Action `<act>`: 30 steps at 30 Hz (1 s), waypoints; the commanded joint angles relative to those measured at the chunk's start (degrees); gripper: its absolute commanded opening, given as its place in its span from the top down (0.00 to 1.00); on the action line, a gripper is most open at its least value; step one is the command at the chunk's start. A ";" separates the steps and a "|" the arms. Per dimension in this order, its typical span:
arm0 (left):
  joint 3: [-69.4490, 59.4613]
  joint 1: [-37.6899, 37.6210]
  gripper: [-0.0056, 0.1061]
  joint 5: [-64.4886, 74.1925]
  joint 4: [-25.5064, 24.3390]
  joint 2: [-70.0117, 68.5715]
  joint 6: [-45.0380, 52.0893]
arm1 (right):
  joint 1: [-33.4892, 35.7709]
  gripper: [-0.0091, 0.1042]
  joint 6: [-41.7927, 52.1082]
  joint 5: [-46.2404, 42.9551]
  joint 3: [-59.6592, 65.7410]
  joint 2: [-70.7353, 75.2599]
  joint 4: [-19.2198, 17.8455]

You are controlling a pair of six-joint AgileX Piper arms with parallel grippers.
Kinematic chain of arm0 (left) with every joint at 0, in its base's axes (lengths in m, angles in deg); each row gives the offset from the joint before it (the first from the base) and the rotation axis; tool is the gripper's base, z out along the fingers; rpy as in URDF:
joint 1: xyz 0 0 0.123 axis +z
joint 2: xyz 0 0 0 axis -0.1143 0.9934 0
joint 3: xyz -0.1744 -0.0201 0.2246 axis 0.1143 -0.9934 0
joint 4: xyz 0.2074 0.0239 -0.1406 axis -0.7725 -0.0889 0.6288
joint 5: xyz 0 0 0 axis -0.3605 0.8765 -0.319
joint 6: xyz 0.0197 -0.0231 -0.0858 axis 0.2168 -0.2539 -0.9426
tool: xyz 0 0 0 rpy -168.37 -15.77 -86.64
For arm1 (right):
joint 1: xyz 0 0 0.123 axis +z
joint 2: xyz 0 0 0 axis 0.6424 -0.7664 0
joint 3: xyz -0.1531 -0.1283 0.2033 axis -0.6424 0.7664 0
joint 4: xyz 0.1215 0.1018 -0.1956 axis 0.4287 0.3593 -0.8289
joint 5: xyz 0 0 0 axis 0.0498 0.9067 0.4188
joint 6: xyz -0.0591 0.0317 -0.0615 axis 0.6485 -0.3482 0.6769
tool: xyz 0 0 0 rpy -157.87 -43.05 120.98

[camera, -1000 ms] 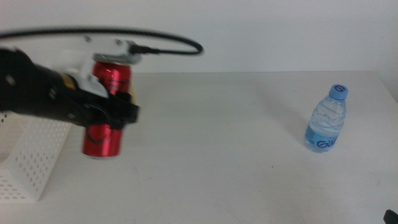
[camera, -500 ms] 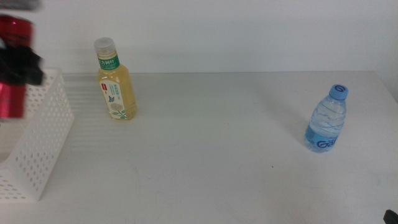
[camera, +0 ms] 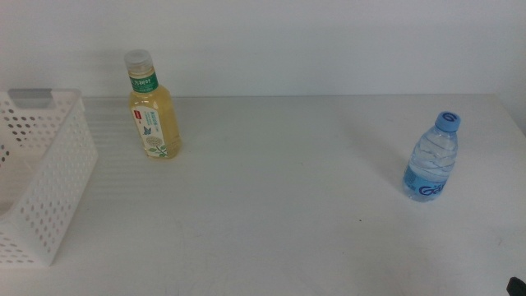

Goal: Use arms to grab the bottles and put them into the dustbin to the left of the table.

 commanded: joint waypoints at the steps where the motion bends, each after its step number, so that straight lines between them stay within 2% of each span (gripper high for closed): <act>1: 3.90 0.56 0.99 2.13 2.84 0.24 2.04 | -0.28 0.30 0.42 -4.00 -0.46 1.54 -0.47; 4: 4.08 0.44 0.99 2.98 2.84 3.55 4.06 | -0.28 0.30 0.42 -4.00 -0.46 1.54 -0.47; 10: 3.91 0.44 0.99 0.46 3.75 7.72 1.54 | -0.28 0.30 0.42 -4.00 -0.46 1.54 -0.47; 16: 3.83 0.44 0.99 1.21 1.08 11.52 2.04 | -0.28 0.30 0.42 -4.00 -0.46 1.54 -0.47; 26: 3.83 0.23 0.99 3.11 1.23 20.00 2.18 | -0.28 0.30 0.42 -4.00 -0.46 1.54 -0.47; 30: 3.83 0.23 0.93 3.84 1.23 22.01 2.88 | -0.28 0.30 0.42 -4.00 -0.46 1.54 -0.47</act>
